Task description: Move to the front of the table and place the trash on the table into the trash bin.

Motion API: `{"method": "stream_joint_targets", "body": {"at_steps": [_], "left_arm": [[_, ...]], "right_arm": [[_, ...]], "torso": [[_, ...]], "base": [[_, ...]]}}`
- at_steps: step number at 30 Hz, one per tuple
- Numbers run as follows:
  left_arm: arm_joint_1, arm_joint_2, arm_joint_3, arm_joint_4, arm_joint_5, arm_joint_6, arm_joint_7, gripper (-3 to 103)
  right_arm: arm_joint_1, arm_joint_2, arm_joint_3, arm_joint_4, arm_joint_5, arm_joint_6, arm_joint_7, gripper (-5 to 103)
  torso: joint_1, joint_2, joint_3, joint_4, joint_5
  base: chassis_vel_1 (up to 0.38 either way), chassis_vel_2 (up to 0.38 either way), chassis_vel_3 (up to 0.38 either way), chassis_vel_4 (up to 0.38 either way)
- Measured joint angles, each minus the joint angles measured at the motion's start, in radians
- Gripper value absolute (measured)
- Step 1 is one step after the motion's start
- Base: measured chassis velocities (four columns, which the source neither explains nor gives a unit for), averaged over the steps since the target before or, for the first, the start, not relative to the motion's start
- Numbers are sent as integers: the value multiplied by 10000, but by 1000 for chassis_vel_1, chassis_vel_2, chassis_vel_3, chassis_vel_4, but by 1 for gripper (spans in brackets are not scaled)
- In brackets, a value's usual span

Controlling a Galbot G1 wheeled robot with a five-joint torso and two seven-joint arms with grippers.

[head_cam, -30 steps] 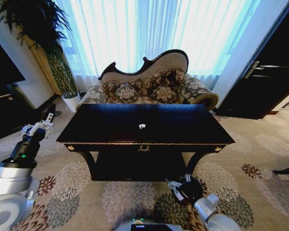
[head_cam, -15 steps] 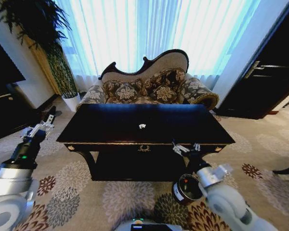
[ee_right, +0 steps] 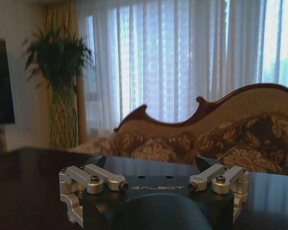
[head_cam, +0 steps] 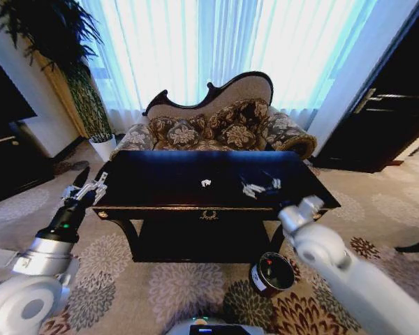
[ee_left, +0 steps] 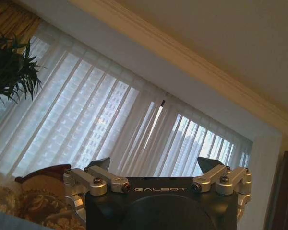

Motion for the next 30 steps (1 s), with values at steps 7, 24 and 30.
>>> {"method": "stream_joint_targets", "body": {"at_steps": [7, 24, 30], "left_arm": [[-157, -130, -14, 0, 69, 9, -1, 100], [-180, -191, -297, 1, 10, 14, 3, 100], [-159, -214, -408, 0, -11, 13, 6, 100]], "right_arm": [[3286, 18, -2702, -1534, 245, -252, -66, 100], [6873, 682, -6874, -1780, 2357, -2463, 1523, 100], [7377, 1264, -7656, -2204, 2698, -2691, 1951, 100]], "torso": [[0, 0, 0, 2, -1], [-1, 0, -2, -2, -3], [-2, 0, -2, 2, -3]], "base": [[0, 0, 0, 0], [0, 0, 0, 0], [0, 0, 0, 0]]}}
